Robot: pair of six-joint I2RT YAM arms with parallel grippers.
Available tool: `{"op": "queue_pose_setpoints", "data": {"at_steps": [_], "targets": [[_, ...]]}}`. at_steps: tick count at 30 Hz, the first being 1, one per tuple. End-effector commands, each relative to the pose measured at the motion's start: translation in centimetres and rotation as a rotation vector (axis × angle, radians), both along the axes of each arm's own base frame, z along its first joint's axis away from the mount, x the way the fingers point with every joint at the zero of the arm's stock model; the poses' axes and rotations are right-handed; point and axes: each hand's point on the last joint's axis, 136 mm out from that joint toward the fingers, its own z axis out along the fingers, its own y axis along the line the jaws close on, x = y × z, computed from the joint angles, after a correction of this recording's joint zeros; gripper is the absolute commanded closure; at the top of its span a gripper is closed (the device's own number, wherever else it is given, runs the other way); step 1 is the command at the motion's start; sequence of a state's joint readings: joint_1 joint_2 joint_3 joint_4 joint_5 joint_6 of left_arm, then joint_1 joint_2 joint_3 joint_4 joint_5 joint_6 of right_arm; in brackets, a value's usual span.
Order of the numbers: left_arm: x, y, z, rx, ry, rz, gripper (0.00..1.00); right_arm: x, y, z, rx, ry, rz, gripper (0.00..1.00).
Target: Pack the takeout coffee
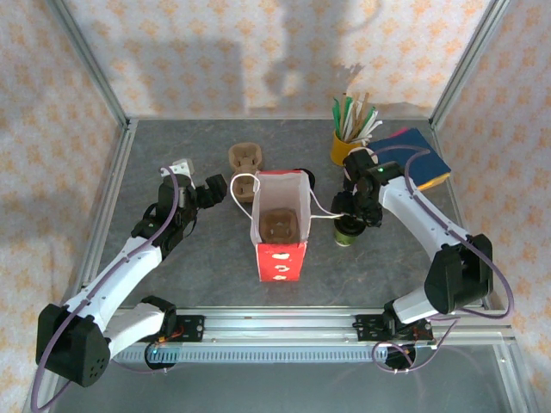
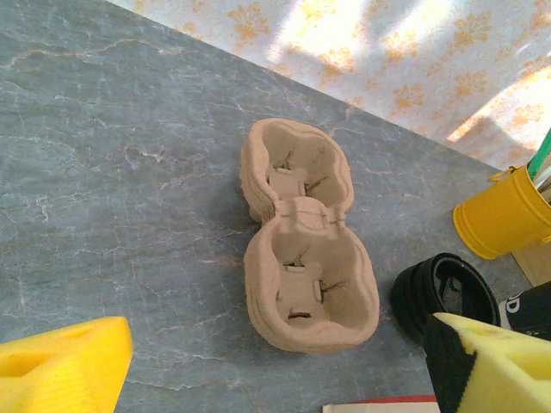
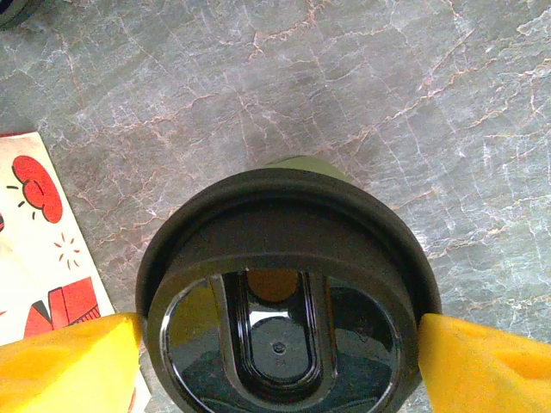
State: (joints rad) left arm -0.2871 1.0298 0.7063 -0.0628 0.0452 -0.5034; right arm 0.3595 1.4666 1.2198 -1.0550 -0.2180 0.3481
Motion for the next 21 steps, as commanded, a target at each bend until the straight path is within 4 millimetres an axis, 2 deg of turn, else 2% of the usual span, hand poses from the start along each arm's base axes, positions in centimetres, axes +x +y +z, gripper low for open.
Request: {"op": "queue_pose_setpoints", "data": {"at_steps": [1, 8, 17, 21], "targets": [[0.07, 0.25, 1.33, 0.003, -0.019, 0.003, 0.11, -0.15, -0.48, 1.47, -0.022, -0.032, -0.01, 0.18], [0.18, 0.2, 1.29, 0.001, -0.017, 0.002, 0.11, -0.37, -0.84, 1.39, -0.042, -0.027, -0.008, 0.19], [0.3, 0.06, 1.02, 0.0, -0.008, -0.002, 0.11, -0.59, 0.05, 1.38, -0.015, -0.027, 0.014, 0.19], [0.27, 0.01, 0.98, 0.0, -0.006, -0.006, 0.11, -0.69, -0.46, 1.0, -0.046, -0.014, 0.009, 0.18]]}}
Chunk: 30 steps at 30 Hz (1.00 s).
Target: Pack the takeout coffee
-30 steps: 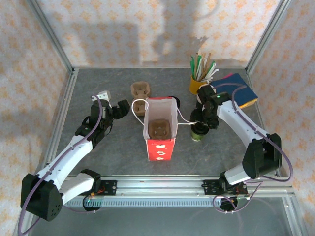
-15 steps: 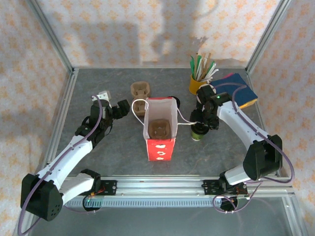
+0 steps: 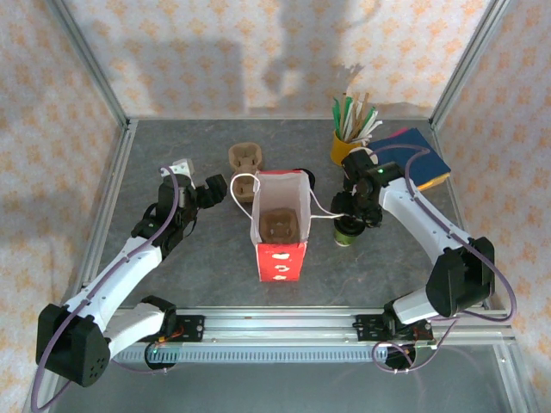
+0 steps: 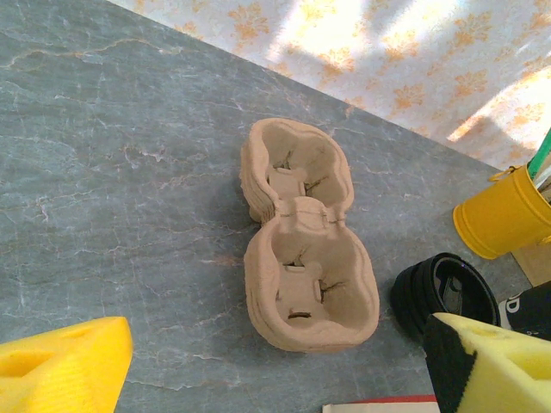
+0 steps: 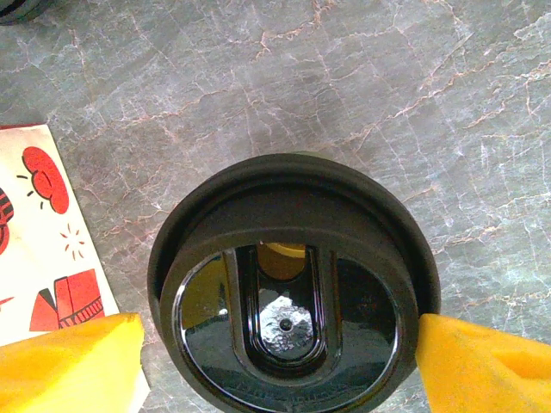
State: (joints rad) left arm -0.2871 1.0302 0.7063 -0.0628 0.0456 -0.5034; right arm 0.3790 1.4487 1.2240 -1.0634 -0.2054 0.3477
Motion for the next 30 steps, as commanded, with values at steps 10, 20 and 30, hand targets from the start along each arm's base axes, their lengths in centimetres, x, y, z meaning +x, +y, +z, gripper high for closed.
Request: {"op": "queue_pose_setpoints", "data": {"at_steps": [10, 20, 30], "targets": [[0.2, -0.1, 0.7, 0.0, 0.0, -0.013, 0.11, -0.4, -0.9, -0.3, -0.059, 0.019, -0.017, 0.22], [0.3, -0.2, 0.7, 0.002, 0.002, -0.018, 0.11, -0.1, -0.4, -0.4, -0.045, 0.02, -0.013, 0.21], [0.4, -0.2, 0.7, 0.005, 0.002, -0.02, 0.11, 0.1, -0.4, -1.1, -0.057, 0.032, -0.011, 0.21]]}}
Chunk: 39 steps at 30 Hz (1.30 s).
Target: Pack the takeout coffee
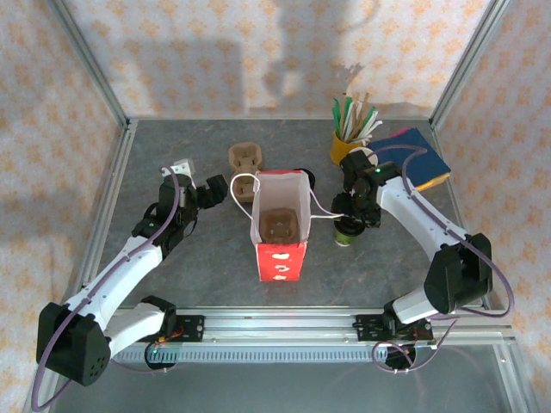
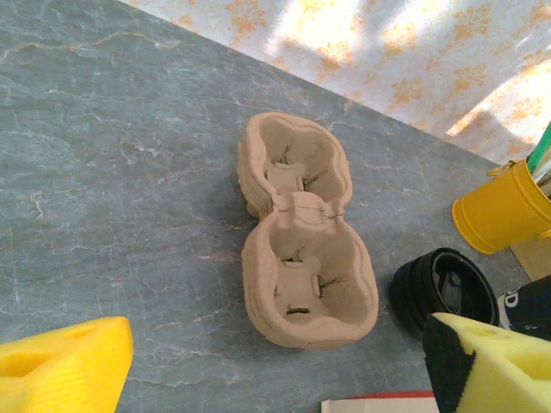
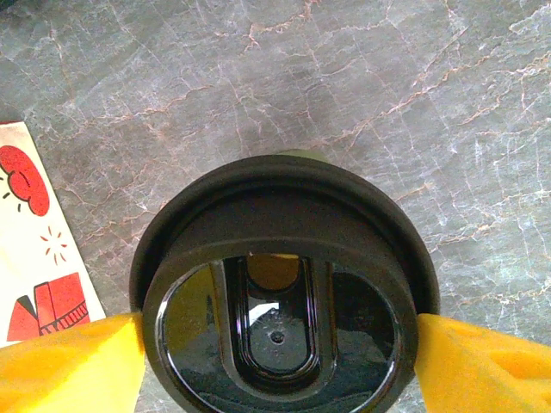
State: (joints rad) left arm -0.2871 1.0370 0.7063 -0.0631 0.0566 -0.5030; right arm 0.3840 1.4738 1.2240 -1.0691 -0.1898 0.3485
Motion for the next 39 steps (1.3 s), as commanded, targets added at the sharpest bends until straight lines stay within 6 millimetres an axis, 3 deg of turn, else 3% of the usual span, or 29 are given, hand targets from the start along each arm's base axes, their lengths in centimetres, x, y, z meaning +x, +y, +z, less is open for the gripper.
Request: {"op": "queue_pose_setpoints", "data": {"at_steps": [1, 15, 28, 39], "targets": [[0.3, -0.1, 1.0, 0.007, -0.006, -0.012, 0.11, 0.2, -0.2, -0.4, -0.032, 0.007, -0.013, 0.22], [0.5, -0.3, 0.8, 0.005, -0.003, -0.021, 0.11, -0.1, -0.7, -1.5, -0.103, 0.051, -0.021, 0.24], [0.6, -0.4, 0.7, 0.006, 0.0, -0.027, 0.11, -1.4, 0.4, -4.9, -0.056, 0.112, 0.013, 0.24], [0.4, -0.3, 0.7, 0.009, 0.003, -0.026, 0.11, -1.9, 0.5, -6.2, -0.026, 0.128, 0.015, 0.28]]}}
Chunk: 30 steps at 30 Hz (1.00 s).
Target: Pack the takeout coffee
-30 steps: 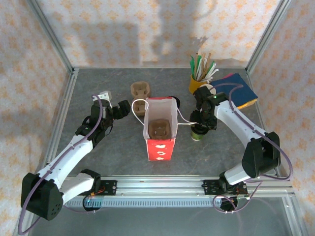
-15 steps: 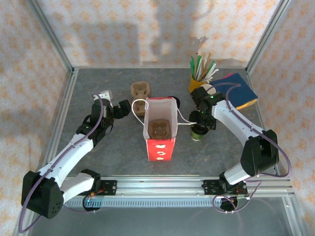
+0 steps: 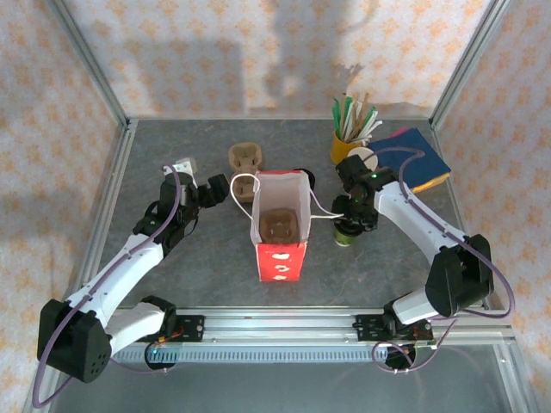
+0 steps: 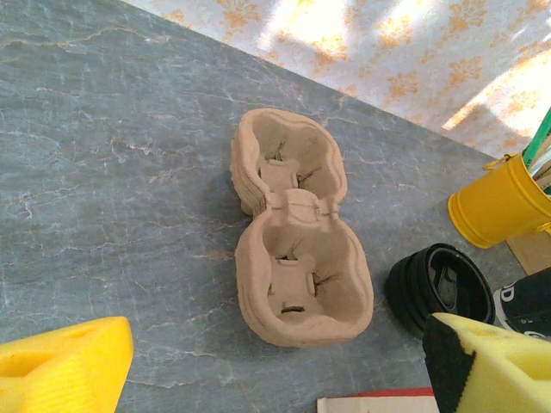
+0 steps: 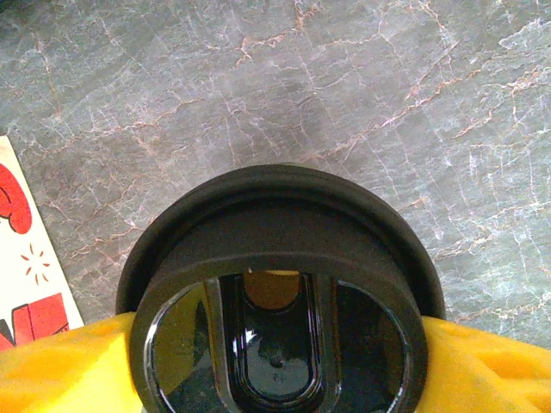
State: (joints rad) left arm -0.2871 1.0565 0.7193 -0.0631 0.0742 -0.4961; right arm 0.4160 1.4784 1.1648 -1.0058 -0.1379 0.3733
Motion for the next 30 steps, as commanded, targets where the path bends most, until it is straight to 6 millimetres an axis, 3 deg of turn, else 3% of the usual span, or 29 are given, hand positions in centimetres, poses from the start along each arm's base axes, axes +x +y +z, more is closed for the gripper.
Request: {"op": "queue_pose_setpoints", "data": {"at_steps": [1, 10, 14, 22, 30], "targets": [[0.1, 0.1, 0.7, 0.01, -0.004, -0.009, 0.11, -1.9, 0.4, -4.6, 0.017, 0.15, 0.01, 0.29], [-0.1, 0.1, 1.0, 0.01, -0.01, -0.009, 0.11, -1.6, -0.2, -3.5, -0.023, 0.142, 0.012, 0.33], [-0.2, 0.1, 1.3, 0.006, -0.021, -0.011, 0.11, -1.5, -0.4, -2.0, -0.025, 0.119, 0.006, 0.35], [-0.5, 0.4, 0.5, 0.013, -0.006, -0.003, 0.11, -1.0, 0.3, 4.2, -0.003, -0.005, -0.009, 0.35], [-1.6, 0.3, -0.9, 0.0, 0.022, -0.02, 0.13, -1.5, -0.5, 9.7, 0.0, -0.114, -0.048, 0.35]]}}
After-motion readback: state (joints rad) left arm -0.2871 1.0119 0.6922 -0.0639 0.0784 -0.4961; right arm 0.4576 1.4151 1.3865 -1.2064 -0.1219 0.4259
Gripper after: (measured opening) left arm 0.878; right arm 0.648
